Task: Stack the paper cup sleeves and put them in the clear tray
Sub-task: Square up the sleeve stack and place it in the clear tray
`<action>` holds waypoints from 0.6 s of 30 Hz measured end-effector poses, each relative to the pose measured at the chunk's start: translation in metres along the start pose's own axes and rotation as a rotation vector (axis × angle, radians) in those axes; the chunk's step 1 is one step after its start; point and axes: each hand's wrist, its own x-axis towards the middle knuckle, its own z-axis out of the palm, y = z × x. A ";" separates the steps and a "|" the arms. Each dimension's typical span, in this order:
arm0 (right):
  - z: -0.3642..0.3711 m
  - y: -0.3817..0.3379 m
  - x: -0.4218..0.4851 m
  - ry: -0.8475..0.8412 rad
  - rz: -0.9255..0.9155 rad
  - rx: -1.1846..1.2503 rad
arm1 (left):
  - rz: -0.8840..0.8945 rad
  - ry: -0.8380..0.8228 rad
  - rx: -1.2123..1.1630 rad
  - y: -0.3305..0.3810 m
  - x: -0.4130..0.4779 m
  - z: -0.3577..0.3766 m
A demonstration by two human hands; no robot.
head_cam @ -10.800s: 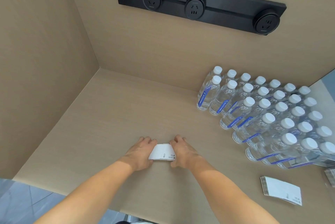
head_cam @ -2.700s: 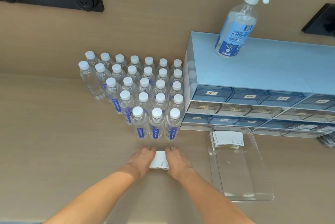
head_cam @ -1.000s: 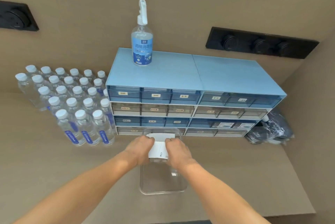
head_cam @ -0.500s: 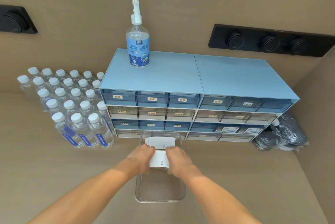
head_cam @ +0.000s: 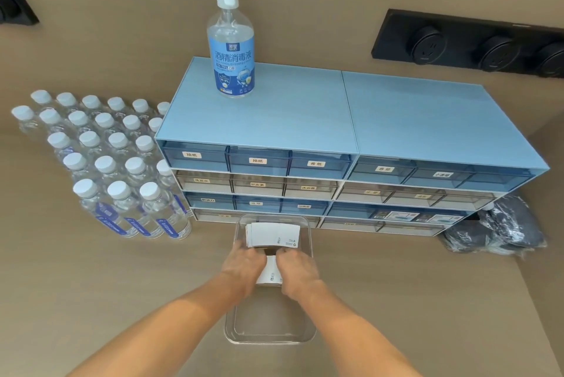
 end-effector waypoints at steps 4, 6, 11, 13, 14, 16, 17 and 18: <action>0.006 -0.003 0.008 -0.007 0.014 -0.020 | 0.007 -0.006 0.059 0.002 0.005 0.004; 0.008 -0.004 0.011 -0.008 0.017 -0.015 | 0.013 0.005 0.083 0.002 0.007 0.005; 0.009 -0.003 0.013 -0.001 0.012 -0.028 | 0.007 0.026 0.094 0.005 0.007 0.004; 0.011 -0.002 0.013 0.004 0.007 -0.030 | 0.012 0.041 0.094 0.004 0.005 0.005; 0.012 -0.002 0.012 0.006 0.005 -0.030 | 0.016 0.052 0.096 0.004 0.005 0.006; 0.013 -0.001 0.012 0.008 0.003 -0.032 | 0.027 0.070 0.093 0.003 0.003 0.007; 0.013 -0.001 0.011 0.007 0.004 -0.030 | 0.033 0.072 0.094 0.003 0.003 0.008; 0.013 0.000 0.011 0.005 0.006 -0.026 | 0.041 0.078 0.101 0.002 0.002 0.008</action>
